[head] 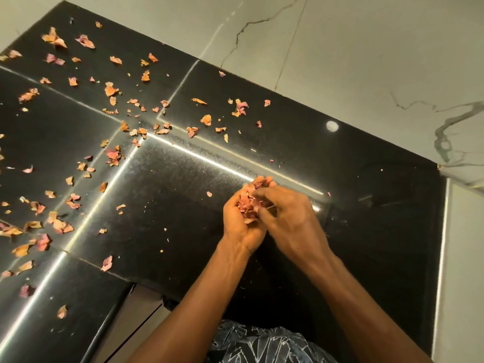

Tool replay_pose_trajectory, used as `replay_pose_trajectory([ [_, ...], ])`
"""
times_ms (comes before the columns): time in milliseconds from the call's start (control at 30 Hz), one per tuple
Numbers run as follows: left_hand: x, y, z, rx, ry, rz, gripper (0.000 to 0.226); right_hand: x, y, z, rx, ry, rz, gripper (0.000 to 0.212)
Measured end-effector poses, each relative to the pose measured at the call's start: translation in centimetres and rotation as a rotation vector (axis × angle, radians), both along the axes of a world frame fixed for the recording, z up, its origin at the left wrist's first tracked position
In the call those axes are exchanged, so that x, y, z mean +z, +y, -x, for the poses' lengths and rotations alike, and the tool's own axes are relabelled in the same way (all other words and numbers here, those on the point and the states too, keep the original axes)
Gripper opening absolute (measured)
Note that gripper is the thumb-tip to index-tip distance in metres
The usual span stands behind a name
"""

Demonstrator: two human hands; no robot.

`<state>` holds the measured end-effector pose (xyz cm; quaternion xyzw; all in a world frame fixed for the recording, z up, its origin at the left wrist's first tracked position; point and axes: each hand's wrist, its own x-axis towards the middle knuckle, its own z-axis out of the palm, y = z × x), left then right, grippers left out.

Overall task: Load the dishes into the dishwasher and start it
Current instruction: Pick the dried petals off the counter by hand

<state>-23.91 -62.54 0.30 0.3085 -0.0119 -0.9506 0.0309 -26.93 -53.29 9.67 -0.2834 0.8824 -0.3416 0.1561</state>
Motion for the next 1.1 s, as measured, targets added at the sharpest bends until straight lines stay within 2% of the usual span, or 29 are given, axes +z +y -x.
replay_pose_trajectory([
  [100,0.5,-0.7,-0.2,0.030,-0.015,0.027,0.032,1.0,-0.9,2.7,-0.084,-0.088,0.075,0.028],
  [233,0.6,-2.2,-0.9,0.114,-0.003,-0.031,0.037,-0.5,-3.6,9.6,-0.088,-0.033,-0.034,0.020],
  [367,0.8,-3.4,-2.0,0.174,0.019,-0.044,0.038,-4.8,-7.9,18.0,0.009,0.078,-0.332,0.051],
  [433,1.2,-3.7,-2.7,0.195,0.023,-0.036,0.039,-6.2,-9.7,20.5,0.060,0.058,-0.381,0.064],
  [500,1.6,-4.0,-3.5,0.211,0.021,-0.025,0.039,-7.3,-10.7,21.8,0.106,0.038,-0.404,0.067],
  [600,2.2,-4.3,-4.8,0.246,0.017,-0.020,0.038,-8.3,-10.2,21.3,0.197,0.145,-0.441,0.052],
  [700,2.4,-4.6,-5.6,0.262,-0.006,-0.006,0.039,-8.9,-8.2,18.5,0.238,0.347,-0.360,0.028],
  [767,2.4,-4.5,-6.0,0.280,-0.019,-0.002,0.039,-9.1,-6.4,16.4,0.262,0.404,-0.299,0.024],
  [900,3.5,-4.0,-6.7,0.291,-0.014,0.025,0.037,-9.6,-1.9,13.0,0.233,0.449,-0.286,0.022],
  [1100,5.3,-2.2,-9.0,0.298,0.025,0.071,0.036,-9.2,2.5,8.1,0.093,0.352,-0.278,0.022],
])
